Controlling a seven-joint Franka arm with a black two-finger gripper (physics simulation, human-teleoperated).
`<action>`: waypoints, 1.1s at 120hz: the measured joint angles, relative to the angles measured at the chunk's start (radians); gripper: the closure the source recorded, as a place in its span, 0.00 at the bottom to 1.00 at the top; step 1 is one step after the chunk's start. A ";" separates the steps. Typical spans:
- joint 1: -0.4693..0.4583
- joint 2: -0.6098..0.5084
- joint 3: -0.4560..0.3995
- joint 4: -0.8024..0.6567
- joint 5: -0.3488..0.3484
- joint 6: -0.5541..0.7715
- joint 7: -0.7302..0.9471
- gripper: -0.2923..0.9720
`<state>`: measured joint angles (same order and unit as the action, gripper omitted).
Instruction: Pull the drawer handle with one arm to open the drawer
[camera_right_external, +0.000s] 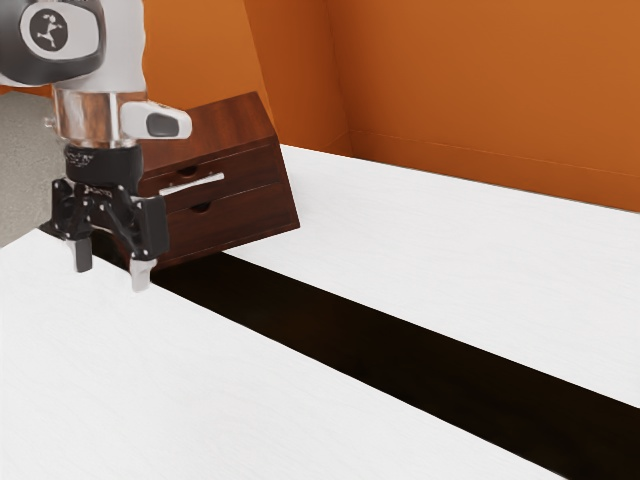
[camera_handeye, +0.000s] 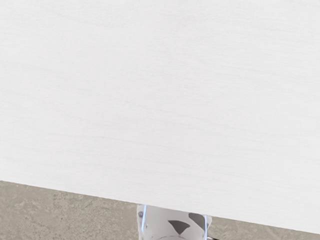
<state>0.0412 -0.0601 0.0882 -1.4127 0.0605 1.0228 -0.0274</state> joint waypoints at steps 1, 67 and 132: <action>0.003 0.000 0.000 -0.001 0.000 0.015 -0.001 0.23; -0.022 -0.002 -0.002 0.242 0.006 0.279 -0.030 0.23; 0.121 0.133 0.059 0.239 0.013 0.445 0.311 0.23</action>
<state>0.1621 0.0727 0.1475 -1.1738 0.0738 1.4676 0.2833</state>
